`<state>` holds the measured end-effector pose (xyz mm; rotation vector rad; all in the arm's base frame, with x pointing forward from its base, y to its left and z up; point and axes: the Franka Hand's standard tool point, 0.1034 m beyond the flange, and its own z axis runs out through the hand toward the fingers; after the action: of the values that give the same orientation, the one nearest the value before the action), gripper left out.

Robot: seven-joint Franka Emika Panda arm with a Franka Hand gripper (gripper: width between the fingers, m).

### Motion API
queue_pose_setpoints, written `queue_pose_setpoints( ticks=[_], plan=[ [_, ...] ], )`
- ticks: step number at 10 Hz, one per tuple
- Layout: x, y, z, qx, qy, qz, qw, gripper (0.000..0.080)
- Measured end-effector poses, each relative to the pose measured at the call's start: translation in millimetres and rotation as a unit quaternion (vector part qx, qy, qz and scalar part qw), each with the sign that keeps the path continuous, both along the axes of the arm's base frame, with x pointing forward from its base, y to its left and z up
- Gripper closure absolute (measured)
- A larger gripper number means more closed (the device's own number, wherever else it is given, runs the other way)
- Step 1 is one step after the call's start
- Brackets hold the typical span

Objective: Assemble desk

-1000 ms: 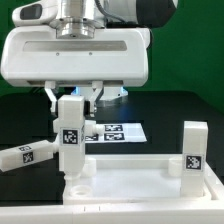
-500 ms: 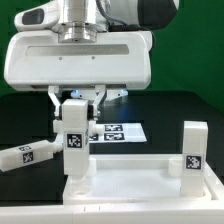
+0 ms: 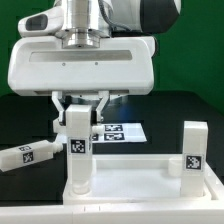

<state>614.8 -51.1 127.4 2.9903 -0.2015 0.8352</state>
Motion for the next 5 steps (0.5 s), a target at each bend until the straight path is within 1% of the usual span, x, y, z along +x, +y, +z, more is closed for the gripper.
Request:
queue_pose_setpoints(
  ticks=[3, 5],
  plan=[
    [-2.4, 1.5, -8.4, 0.0, 0.005, 0.001, 1.0, 0.0515],
    [-3.2, -0.1, -13.7, -0.005, 0.002, -0.001, 1.0, 0.0515]
  ],
)
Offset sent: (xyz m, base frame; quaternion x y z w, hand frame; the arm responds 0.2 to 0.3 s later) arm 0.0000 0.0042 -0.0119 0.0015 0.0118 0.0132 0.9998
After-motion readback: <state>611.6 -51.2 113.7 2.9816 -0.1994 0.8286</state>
